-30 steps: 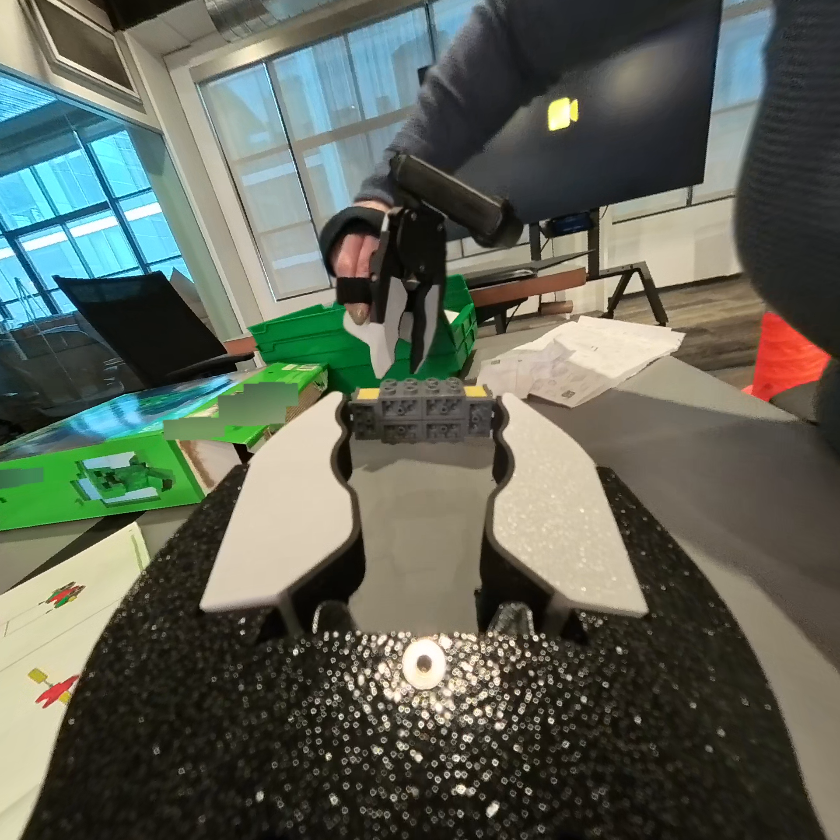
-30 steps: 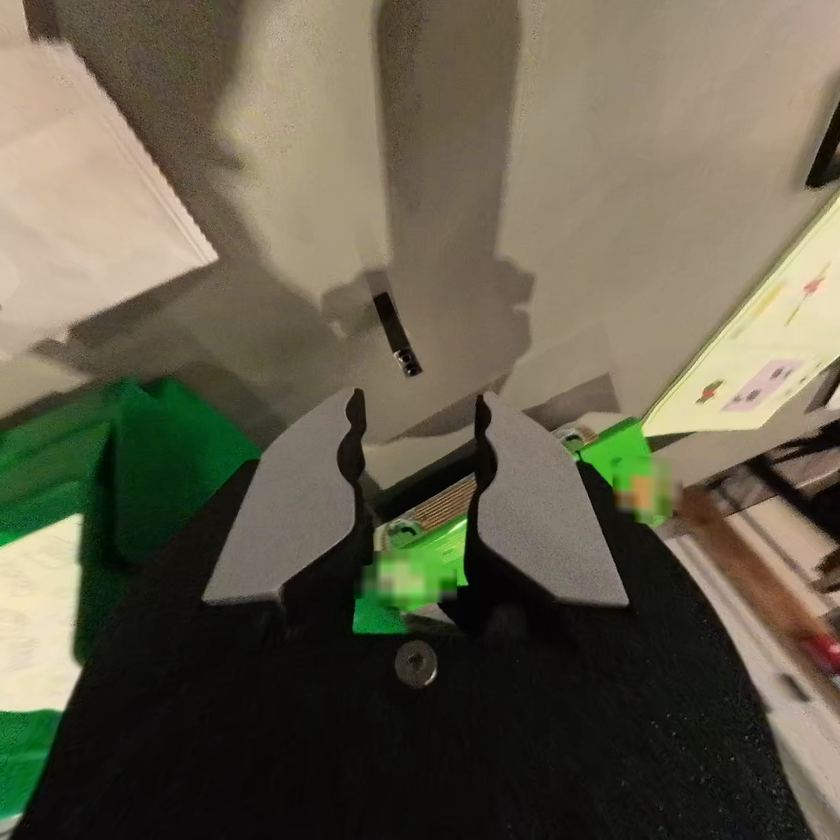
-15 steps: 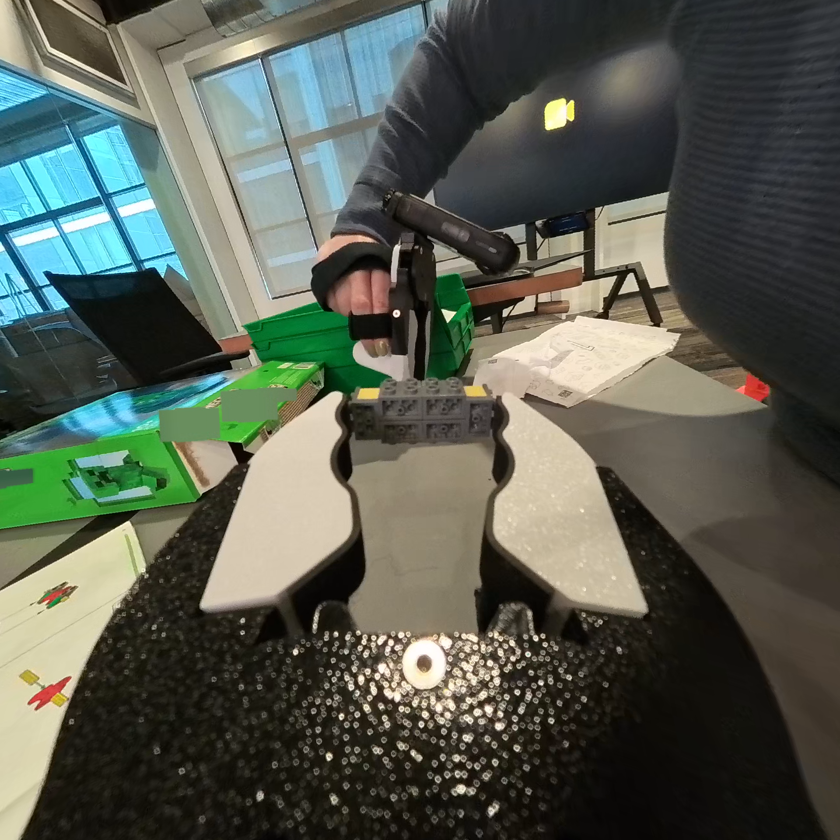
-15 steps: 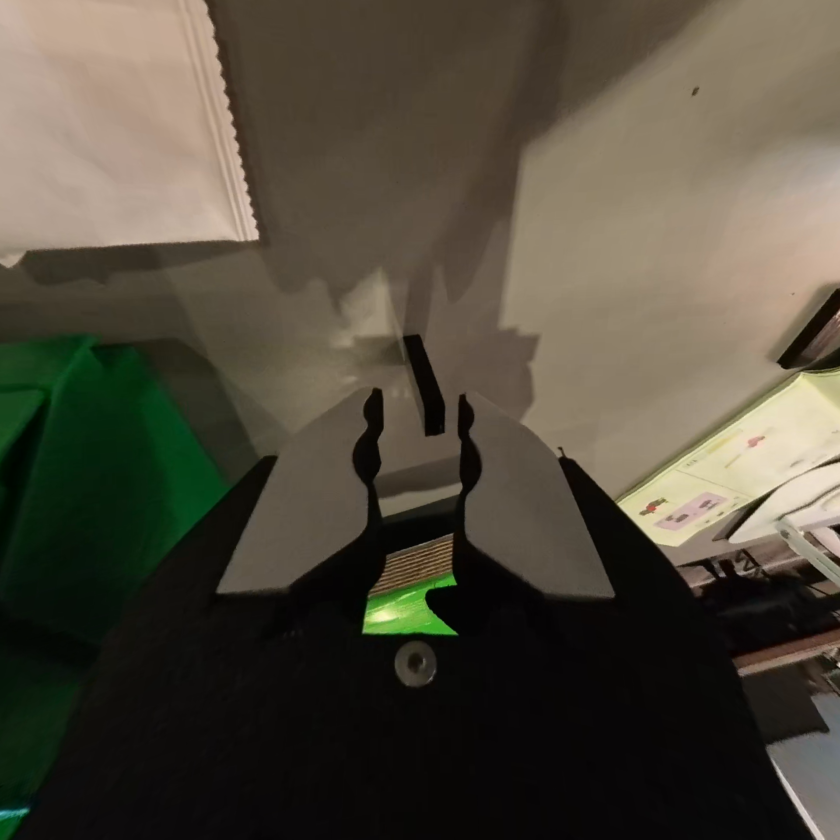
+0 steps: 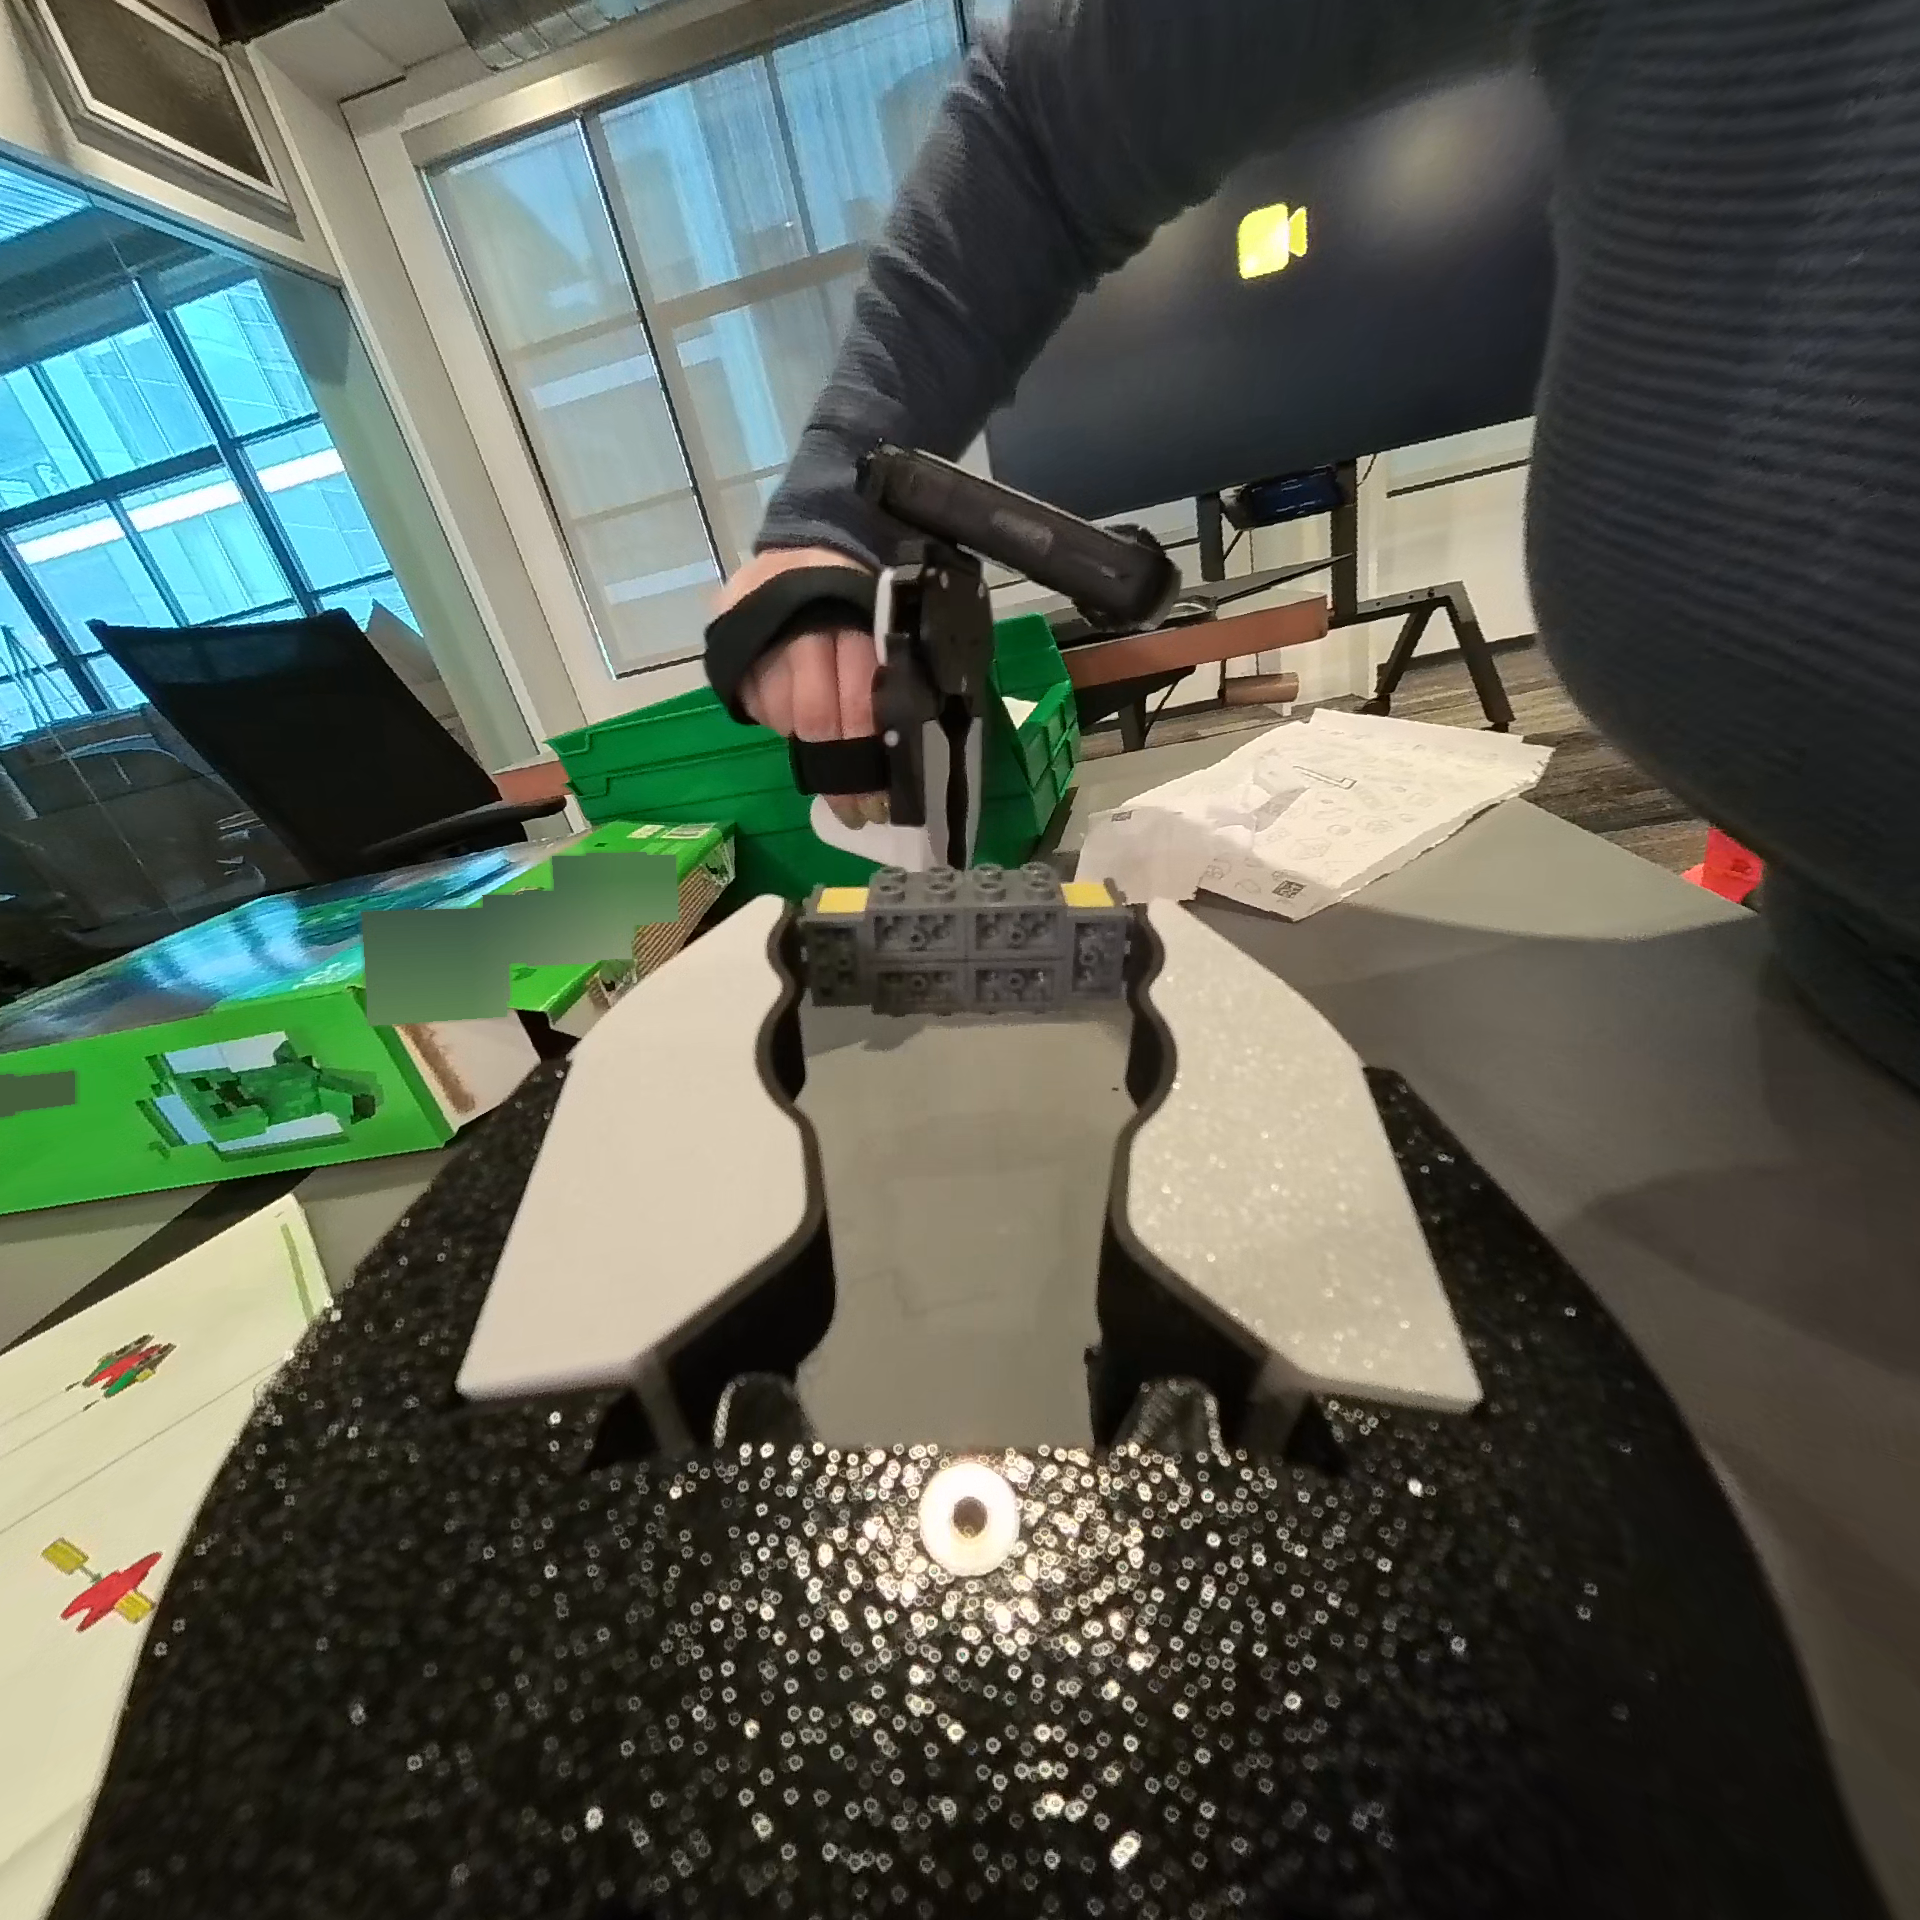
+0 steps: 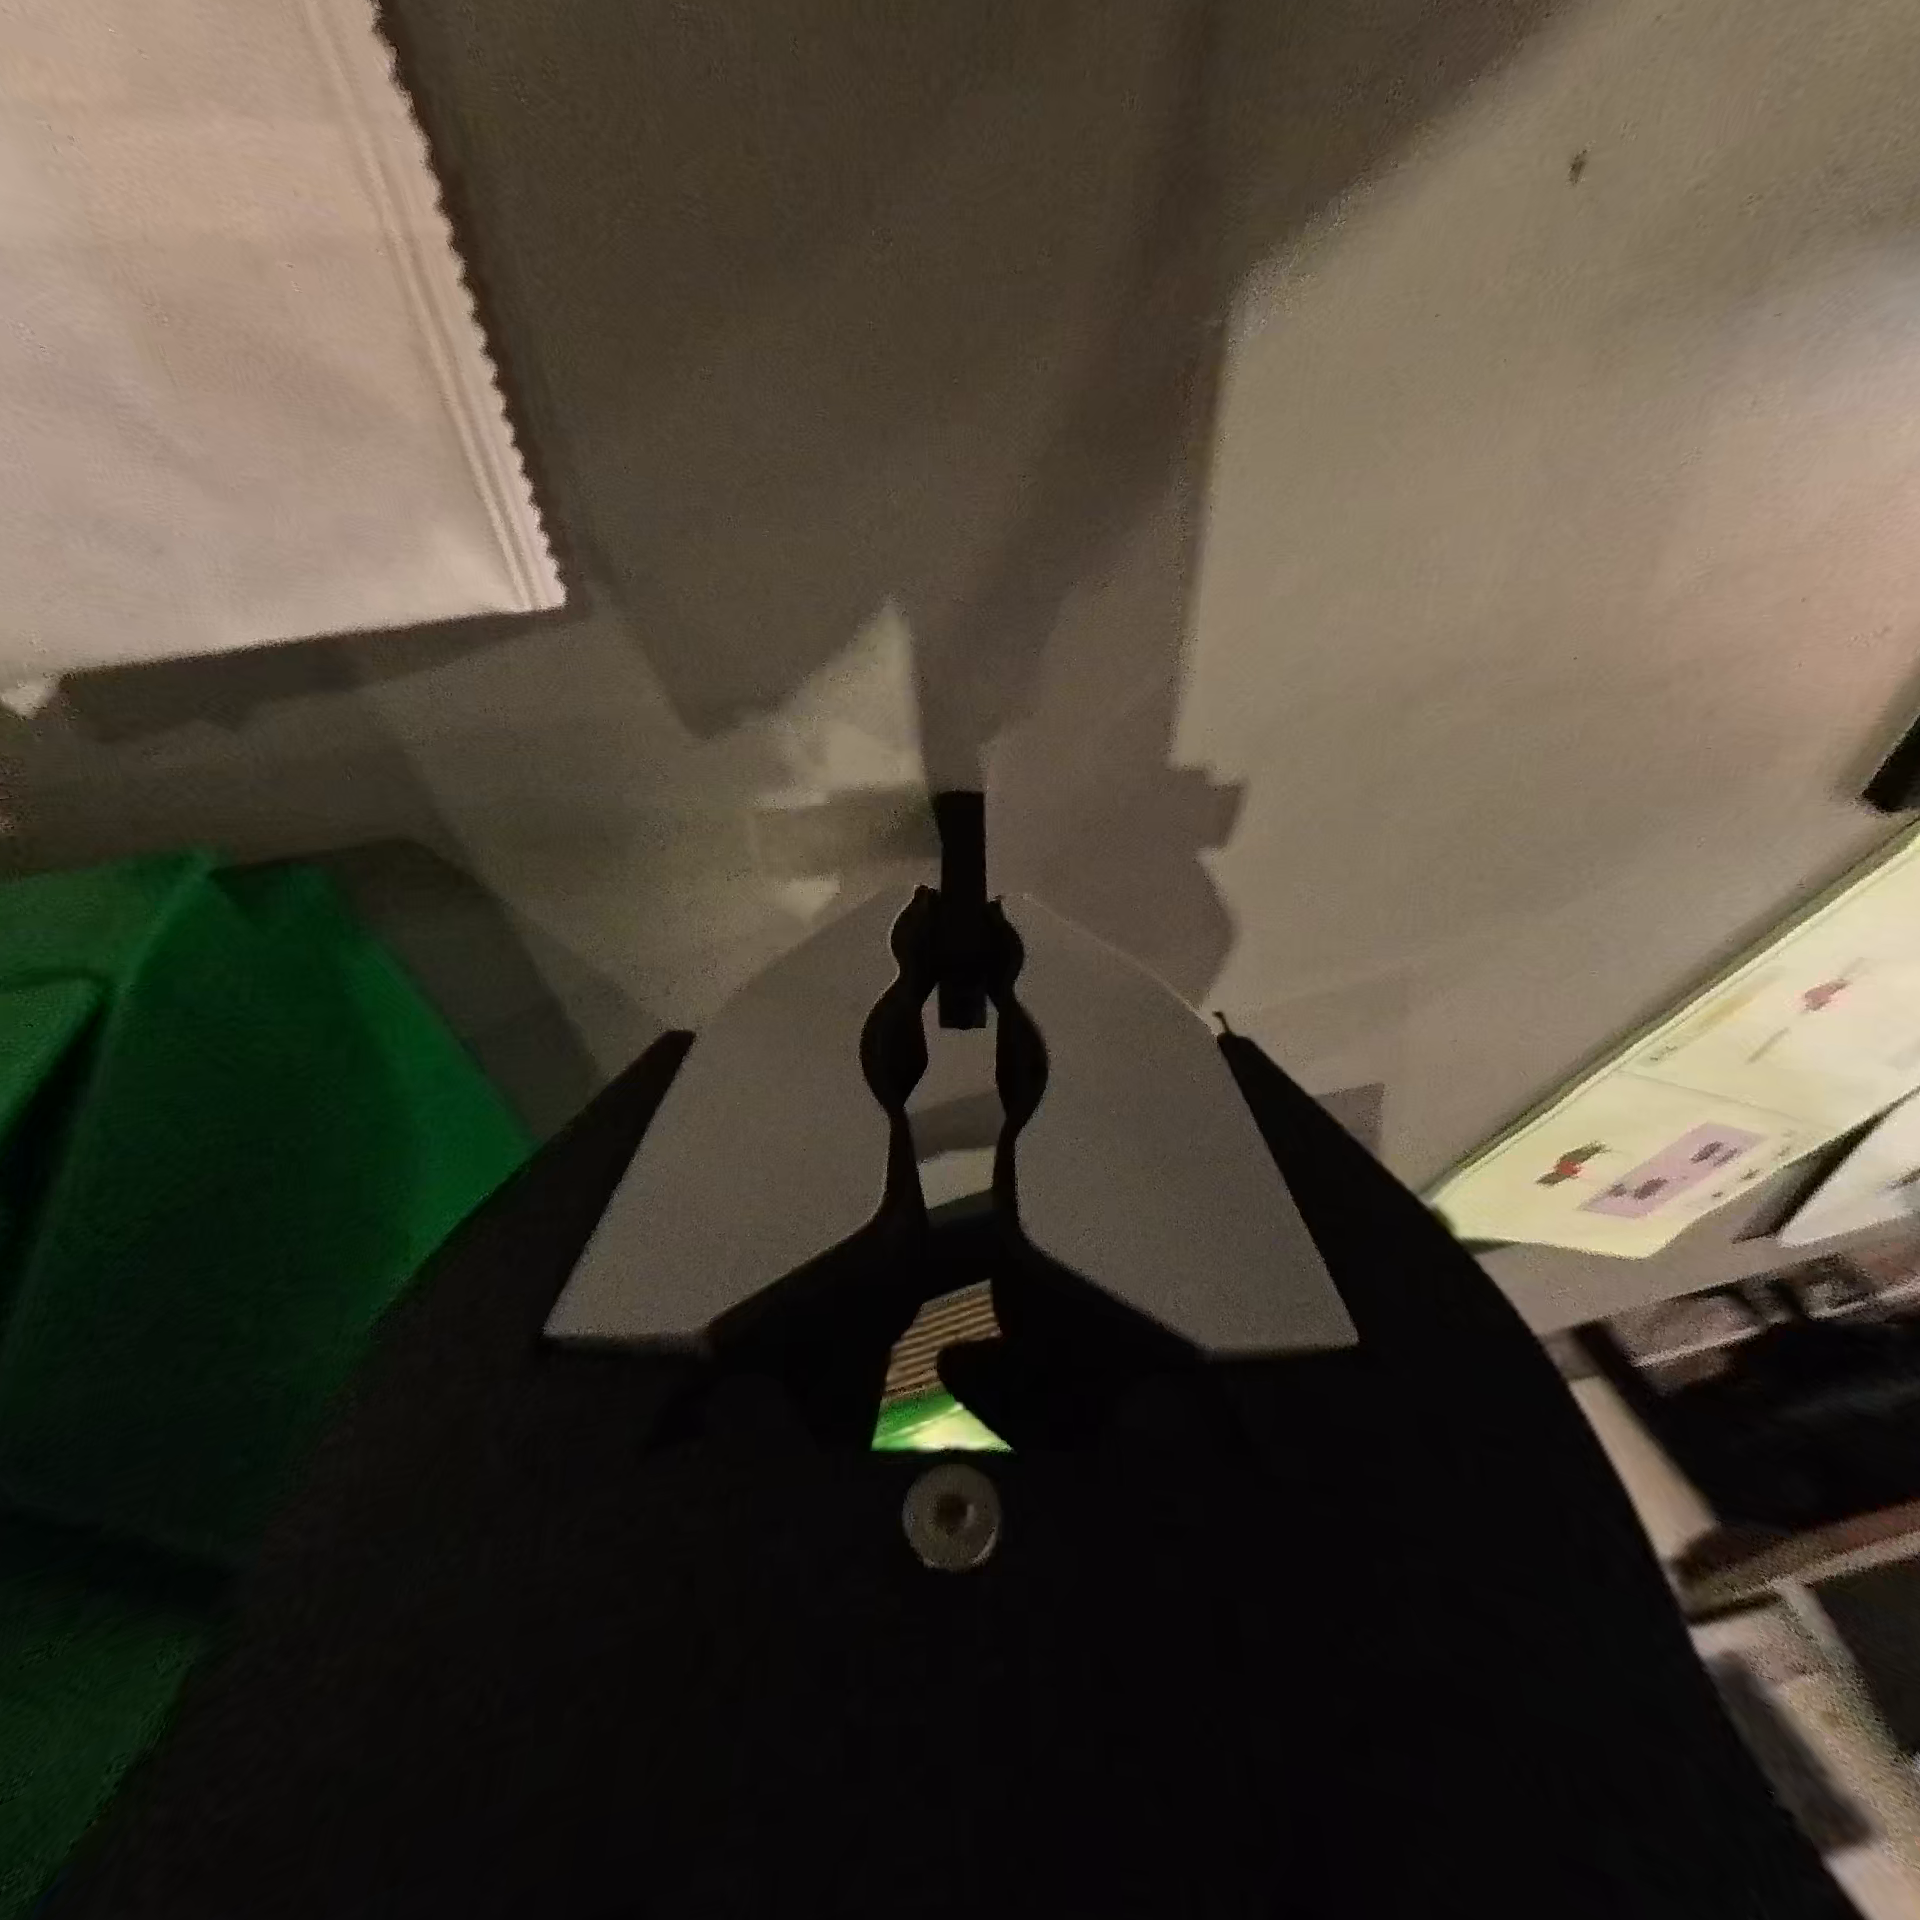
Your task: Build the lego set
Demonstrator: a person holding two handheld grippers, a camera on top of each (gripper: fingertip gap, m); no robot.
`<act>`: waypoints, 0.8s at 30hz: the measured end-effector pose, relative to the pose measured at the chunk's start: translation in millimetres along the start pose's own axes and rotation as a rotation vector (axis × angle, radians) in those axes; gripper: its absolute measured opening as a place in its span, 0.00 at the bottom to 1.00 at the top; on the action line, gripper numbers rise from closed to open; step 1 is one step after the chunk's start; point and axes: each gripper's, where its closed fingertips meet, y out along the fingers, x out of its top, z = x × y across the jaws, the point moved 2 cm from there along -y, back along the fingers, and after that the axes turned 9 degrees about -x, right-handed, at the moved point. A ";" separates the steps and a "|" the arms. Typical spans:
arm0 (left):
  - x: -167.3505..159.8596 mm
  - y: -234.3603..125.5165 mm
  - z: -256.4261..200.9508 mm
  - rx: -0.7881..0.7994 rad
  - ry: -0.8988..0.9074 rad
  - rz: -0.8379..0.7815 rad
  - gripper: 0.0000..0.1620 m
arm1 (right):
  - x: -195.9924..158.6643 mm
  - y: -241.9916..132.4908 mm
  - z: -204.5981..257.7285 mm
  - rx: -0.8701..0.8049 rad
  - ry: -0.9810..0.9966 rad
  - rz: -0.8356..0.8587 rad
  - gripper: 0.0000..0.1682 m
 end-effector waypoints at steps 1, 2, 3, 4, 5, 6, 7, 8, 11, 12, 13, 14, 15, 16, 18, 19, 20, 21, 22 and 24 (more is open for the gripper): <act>0.3 0.4 0.5 0.001 0.000 -0.001 0.37 | 1.7 -0.4 -2.0 0.010 0.065 0.008 0.05; 0.4 0.6 0.9 0.003 0.000 -0.002 0.37 | 6.2 -1.3 -7.8 0.000 0.157 -0.003 0.05; 0.7 0.4 1.3 0.005 -0.001 -0.004 0.37 | 11.7 -2.7 -17.7 -0.028 0.280 -0.023 0.05; 1.4 0.2 2.1 0.009 -0.001 -0.007 0.37 | 17.6 -4.6 -29.9 -0.055 0.420 -0.046 0.05; 1.9 -0.4 2.5 0.012 -0.002 -0.013 0.37 | 23.0 -7.5 -44.8 -0.091 0.562 -0.072 0.05; 2.6 -0.8 2.8 0.013 -0.005 -0.020 0.37 | 26.1 -11.6 -64.4 -0.162 0.707 -0.097 0.05; 3.4 -1.2 3.3 0.014 -0.007 -0.026 0.37 | 29.8 -18.1 -83.8 -0.227 0.840 -0.137 0.05; 4.4 -1.8 3.2 0.015 -0.009 -0.036 0.37 | 34.1 -26.5 -103.4 -0.294 0.963 -0.192 0.05; 10.2 -4.5 2.7 0.003 -0.024 -0.085 0.37 | 51.2 -49.7 -150.0 -0.441 1.273 -0.408 0.05; 13.6 -5.5 2.3 -0.006 -0.038 -0.113 0.37 | 59.5 -54.2 -158.8 -0.458 1.343 -0.484 0.05; 17.2 -7.0 2.0 -0.018 -0.061 -0.148 0.37 | 66.3 -57.0 -165.0 -0.484 1.393 -0.539 0.05; 20.3 -8.7 1.7 -0.031 -0.087 -0.182 0.37 | 70.6 -57.6 -169.3 -0.509 1.442 -0.567 0.05; 22.8 -10.5 1.5 -0.046 -0.112 -0.214 0.37 | 74.4 -58.8 -172.6 -0.534 1.490 -0.592 0.05; 25.4 -11.7 1.1 -0.064 -0.137 -0.246 0.37 | 77.7 -61.2 -175.6 -0.556 1.538 -0.622 0.05; 30.3 -15.9 0.1 -0.109 -0.196 -0.309 0.37 | 81.1 -69.9 -182.1 -0.610 1.650 -0.684 0.05; 32.2 -17.2 -1.1 -0.136 -0.221 -0.335 0.37 | 82.7 -75.5 -185.3 -0.634 1.698 -0.718 0.05; 33.9 -18.1 -2.4 -0.162 -0.242 -0.359 0.37 | 83.6 -79.8 -187.7 -0.645 1.749 -0.738 0.05; 35.5 -18.8 -3.8 -0.188 -0.262 -0.379 0.37 | 84.7 -82.0 -189.4 -0.645 1.794 -0.741 0.05; 36.6 -19.1 -4.9 -0.210 -0.280 -0.396 0.37 | 86.4 -83.6 -190.9 -0.643 1.826 -0.739 0.05; 38.1 -19.1 -8.5 -0.251 -0.299 -0.414 0.37 | 91.2 -85.1 -194.0 -0.627 1.866 -0.724 0.05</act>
